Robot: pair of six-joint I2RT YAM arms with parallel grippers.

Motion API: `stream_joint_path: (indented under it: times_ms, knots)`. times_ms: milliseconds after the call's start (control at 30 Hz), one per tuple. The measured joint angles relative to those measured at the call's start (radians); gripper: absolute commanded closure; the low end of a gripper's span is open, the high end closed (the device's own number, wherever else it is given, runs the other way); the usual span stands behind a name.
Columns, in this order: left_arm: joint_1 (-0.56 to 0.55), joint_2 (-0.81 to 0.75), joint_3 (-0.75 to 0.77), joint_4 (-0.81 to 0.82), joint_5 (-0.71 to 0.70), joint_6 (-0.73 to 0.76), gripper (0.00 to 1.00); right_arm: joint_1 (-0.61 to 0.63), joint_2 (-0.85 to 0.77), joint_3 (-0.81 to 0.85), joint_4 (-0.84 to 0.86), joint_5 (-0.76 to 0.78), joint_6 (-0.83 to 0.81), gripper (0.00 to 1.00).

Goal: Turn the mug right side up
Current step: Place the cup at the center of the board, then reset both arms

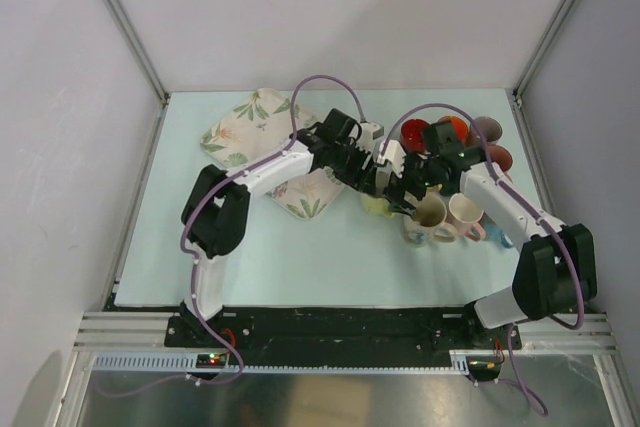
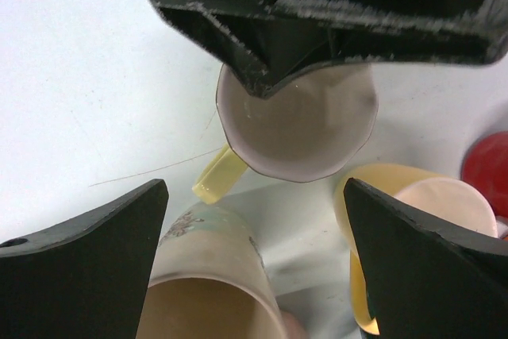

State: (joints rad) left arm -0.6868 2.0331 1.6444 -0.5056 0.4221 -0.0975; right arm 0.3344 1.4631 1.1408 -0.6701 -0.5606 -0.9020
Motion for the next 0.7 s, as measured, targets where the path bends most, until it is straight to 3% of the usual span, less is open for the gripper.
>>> stream_joint_path:
  times_ms: [200, 333, 400, 467, 700]
  knots:
    - [0.037, -0.037, -0.001, -0.017, 0.008, 0.002, 0.31, -0.009, -0.065, 0.01, -0.024, 0.028, 0.085, 0.01]
    - [0.09, -0.159, -0.015, -0.025, 0.009, 0.019, 0.28, -0.024, -0.142, 0.057, 0.008, 0.095, 0.227, 0.01]
    - [0.132, -0.247, -0.026, -0.028, 0.003, 0.029, 0.2, -0.024, -0.168, 0.085, 0.06, 0.17, 0.324, 0.01]
    - [0.18, -0.33, -0.027, -0.028, -0.014, 0.04, 0.05, -0.022, -0.174, 0.114, 0.112, 0.26, 0.41, 0.01]
    - [0.392, -0.538, -0.031, -0.036, -0.162, 0.089, 0.0, -0.023, -0.137, 0.181, 0.28, 0.517, 0.618, 0.01]
